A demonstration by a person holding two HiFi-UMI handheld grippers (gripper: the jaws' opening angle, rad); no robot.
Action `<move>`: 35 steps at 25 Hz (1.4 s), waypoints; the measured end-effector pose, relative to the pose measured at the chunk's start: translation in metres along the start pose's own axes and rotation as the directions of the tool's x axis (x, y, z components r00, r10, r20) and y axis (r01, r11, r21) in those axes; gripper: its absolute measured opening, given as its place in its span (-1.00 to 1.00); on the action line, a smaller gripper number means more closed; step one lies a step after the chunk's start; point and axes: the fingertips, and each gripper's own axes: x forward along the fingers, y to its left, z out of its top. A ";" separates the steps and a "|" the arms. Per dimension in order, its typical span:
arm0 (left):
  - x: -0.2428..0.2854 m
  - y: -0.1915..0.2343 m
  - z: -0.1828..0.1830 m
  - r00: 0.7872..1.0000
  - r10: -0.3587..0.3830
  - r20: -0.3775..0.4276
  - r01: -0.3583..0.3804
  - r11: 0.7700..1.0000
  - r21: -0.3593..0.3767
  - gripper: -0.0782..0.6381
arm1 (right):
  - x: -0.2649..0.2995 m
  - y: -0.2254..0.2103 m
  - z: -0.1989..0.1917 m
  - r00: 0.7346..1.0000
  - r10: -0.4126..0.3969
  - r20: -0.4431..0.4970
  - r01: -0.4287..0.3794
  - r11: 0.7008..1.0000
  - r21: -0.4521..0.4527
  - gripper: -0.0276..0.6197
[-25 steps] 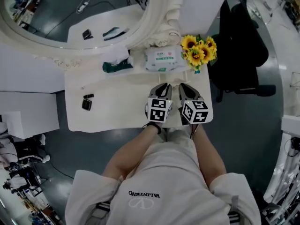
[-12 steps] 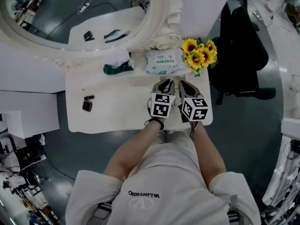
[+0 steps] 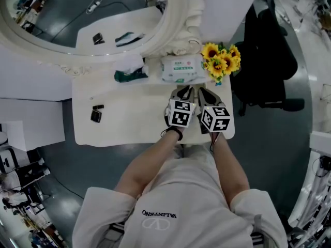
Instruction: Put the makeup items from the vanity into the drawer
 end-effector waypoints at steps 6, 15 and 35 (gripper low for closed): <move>0.004 0.001 -0.004 1.000 0.001 -0.009 -0.001 1.000 0.007 -0.66 | 0.001 0.000 -0.004 1.000 0.003 -0.008 -0.003 1.000 0.001 -0.88; 0.007 0.003 -0.002 1.000 -0.002 -0.005 0.002 1.000 0.006 -0.66 | 0.004 0.000 -0.003 1.000 0.006 -0.019 -0.006 1.000 -0.001 -0.88; 0.011 0.001 -0.006 0.999 -0.028 0.025 0.027 0.999 0.029 -0.54 | 0.002 0.001 -0.009 0.999 0.002 -0.032 -0.002 1.000 0.006 -0.88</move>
